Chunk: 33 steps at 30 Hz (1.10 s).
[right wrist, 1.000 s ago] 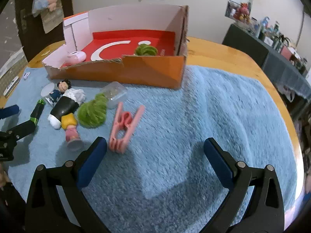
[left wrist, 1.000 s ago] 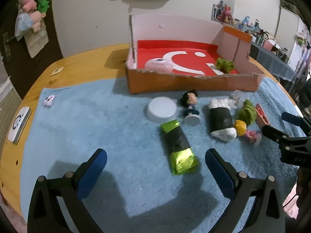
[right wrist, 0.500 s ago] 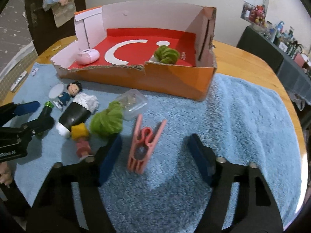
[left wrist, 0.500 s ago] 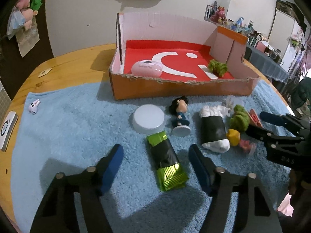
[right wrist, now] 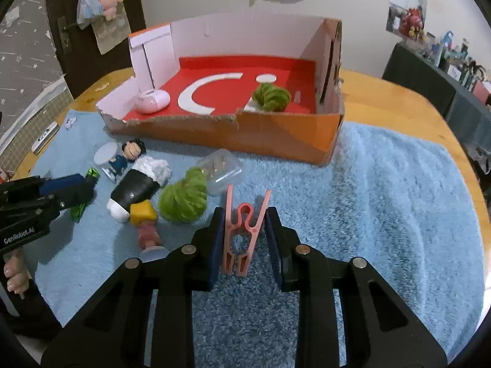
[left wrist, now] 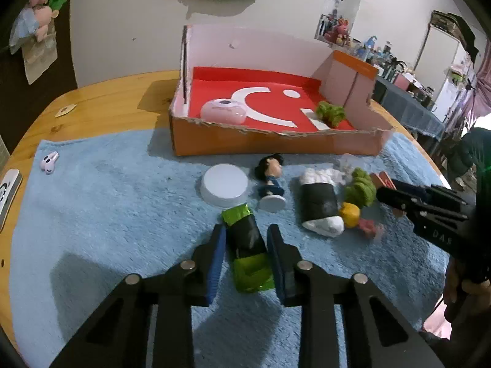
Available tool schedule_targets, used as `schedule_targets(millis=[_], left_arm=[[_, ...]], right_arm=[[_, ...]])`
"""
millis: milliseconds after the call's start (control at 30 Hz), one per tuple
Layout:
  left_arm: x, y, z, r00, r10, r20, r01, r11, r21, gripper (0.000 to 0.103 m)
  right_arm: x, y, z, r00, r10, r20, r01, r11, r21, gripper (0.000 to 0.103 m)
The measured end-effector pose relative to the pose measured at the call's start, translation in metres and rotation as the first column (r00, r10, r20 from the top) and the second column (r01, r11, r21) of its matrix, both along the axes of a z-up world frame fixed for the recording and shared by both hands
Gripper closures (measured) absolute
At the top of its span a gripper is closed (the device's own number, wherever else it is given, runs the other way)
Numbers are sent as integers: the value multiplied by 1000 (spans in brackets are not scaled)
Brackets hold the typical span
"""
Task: Organize objects
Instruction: 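Grasp the pink clothes clip with the right tool while the left tool grasps the green snack bar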
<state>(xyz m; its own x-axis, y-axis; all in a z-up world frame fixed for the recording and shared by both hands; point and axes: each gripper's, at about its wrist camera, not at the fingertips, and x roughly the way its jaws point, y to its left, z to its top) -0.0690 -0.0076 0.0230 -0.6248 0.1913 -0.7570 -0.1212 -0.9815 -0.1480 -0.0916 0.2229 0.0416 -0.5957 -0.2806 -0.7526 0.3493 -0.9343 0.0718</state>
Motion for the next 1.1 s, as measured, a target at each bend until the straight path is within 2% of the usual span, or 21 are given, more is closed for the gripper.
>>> schedule_targets(millis=[167,300,533,633,733,833,967,1100], left_arm=[[8,2,7,1000,-13,-23,14,1000,11,85],[11,1,13,999,-14,-42,15,1000,10,85],[8,-1,5,1000,-5,-10,5,1000,9,85],[8,-2,3,1000,-2,-3,3,1000,31,78],[6,-1,0,1000,-2,9,1,1000,25,57],[6,1,-2,1000,-6,10,5,1000,18,47],[5,4,-5,1000,-2,5,2,1000,2,46],[4,4,-5,1000,4,1,-4,1000,3,46]], right_arm=[[6,1,11,1000,1,-25,-2,1000,-26,78],[12,2,20,999,5,-44,-6,999,-33,78],[15,3,22,999,5,-45,-7,999,-41,78],[15,4,21,999,8,-40,-9,999,-47,78],[16,5,18,1000,10,-26,-11,999,-47,78],[17,5,14,1000,5,-22,-6,1000,-27,78],[15,4,3,1000,4,-2,-4,1000,8,78],[13,8,-3,1000,-2,22,2,1000,-10,76]])
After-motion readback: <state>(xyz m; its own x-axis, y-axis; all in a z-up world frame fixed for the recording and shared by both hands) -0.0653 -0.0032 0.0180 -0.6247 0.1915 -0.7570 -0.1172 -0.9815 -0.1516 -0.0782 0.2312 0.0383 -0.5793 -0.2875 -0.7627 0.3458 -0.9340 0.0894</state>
